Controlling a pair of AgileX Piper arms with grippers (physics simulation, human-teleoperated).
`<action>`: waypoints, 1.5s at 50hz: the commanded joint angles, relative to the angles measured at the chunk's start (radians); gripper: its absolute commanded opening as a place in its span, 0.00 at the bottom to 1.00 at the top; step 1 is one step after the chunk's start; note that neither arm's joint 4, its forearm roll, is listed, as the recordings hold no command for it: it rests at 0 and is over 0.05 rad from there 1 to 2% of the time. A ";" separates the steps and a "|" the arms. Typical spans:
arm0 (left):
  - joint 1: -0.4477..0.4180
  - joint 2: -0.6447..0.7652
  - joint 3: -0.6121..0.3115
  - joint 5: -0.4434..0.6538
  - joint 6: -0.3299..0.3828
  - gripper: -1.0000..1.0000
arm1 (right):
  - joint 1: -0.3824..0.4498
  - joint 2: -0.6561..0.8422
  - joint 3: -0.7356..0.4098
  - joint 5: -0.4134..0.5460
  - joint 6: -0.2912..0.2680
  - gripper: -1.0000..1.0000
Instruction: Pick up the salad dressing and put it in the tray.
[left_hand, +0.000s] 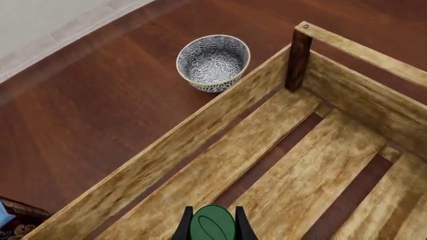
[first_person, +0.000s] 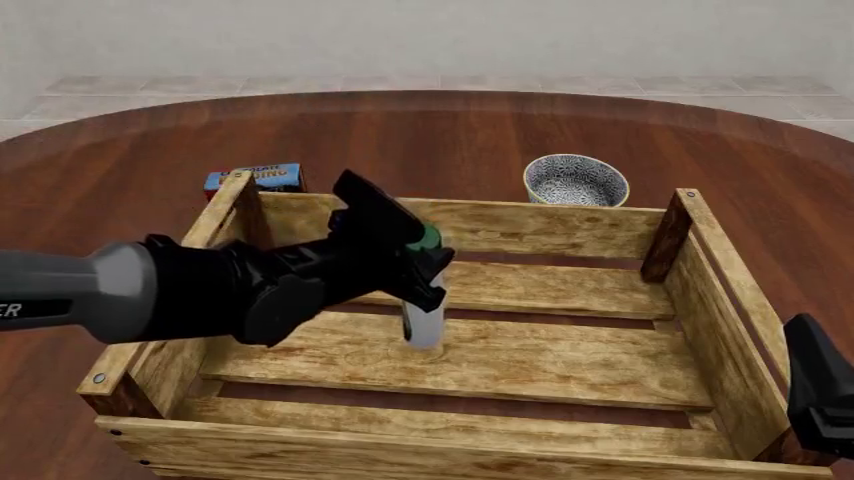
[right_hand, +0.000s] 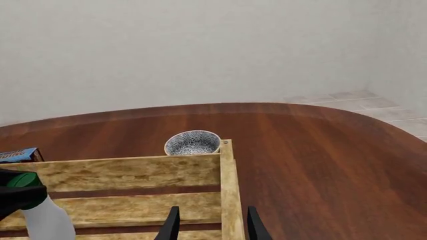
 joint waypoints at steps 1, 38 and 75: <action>0.003 0.006 0.000 -0.012 0.012 0.00 | 0.001 0.000 0.003 -0.002 -0.002 1.00; -0.001 0.050 0.021 -0.050 0.009 0.00 | -0.004 0.000 0.000 0.001 -0.004 1.00; -0.020 0.046 0.014 -0.034 -0.019 1.00 | -0.008 0.000 -0.008 0.007 -0.001 1.00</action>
